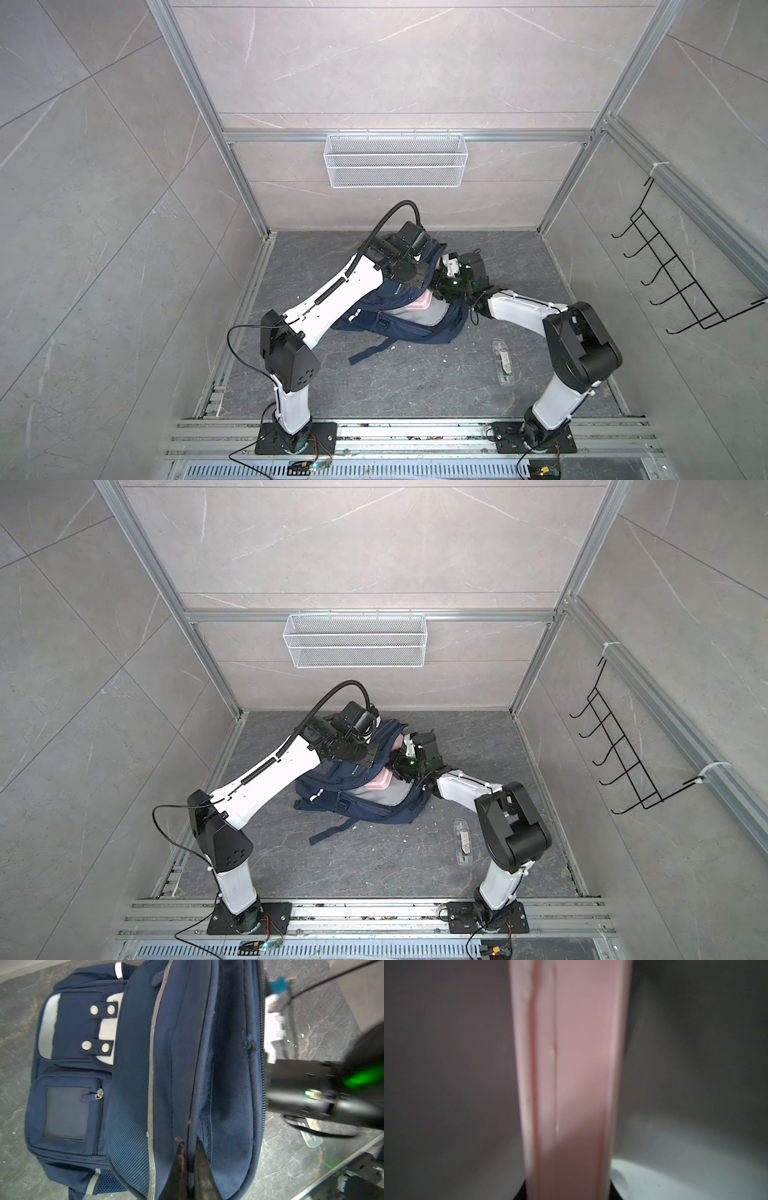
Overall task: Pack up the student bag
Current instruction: 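Carry the pencil case into the backpack with right while left holds it open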
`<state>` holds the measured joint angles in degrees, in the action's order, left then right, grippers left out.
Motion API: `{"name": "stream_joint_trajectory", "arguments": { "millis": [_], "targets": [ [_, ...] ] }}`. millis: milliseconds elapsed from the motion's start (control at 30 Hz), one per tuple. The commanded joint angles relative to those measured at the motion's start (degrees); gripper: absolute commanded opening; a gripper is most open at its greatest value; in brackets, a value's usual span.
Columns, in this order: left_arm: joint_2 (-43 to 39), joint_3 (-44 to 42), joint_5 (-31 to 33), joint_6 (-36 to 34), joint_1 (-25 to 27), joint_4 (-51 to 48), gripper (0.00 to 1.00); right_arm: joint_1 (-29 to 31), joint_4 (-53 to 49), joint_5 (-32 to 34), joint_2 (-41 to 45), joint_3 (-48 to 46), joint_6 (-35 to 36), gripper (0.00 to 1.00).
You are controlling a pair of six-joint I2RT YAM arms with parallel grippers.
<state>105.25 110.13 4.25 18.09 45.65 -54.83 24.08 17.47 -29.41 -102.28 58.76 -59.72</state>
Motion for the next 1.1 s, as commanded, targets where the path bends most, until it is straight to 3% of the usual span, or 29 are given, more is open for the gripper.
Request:
{"name": "stream_joint_trajectory", "arguments": {
  "millis": [0,367,500,667,1067],
  "targets": [
    [-4.32,3.70,-3.51,1.62,0.47,6.08,0.00,1.70,6.53,-0.01,-4.47,4.19,-3.64,0.15],
    [-5.84,1.61,-4.57,3.52,0.50,9.03,0.00,6.62,9.17,2.77,-18.87,16.79,-9.51,0.19],
    [-6.22,0.91,-4.60,3.62,0.49,9.41,0.00,7.93,4.61,3.13,-22.14,22.00,-9.50,0.32],
    [-7.72,-1.43,-3.55,3.53,-0.01,9.95,0.00,8.66,-6.43,4.99,-19.02,22.89,-3.00,0.55],
    [-9.01,-4.19,-3.73,4.01,-1.62,10.87,0.00,5.03,-27.44,6.71,-10.31,22.86,12.18,0.61]
  ]
}}
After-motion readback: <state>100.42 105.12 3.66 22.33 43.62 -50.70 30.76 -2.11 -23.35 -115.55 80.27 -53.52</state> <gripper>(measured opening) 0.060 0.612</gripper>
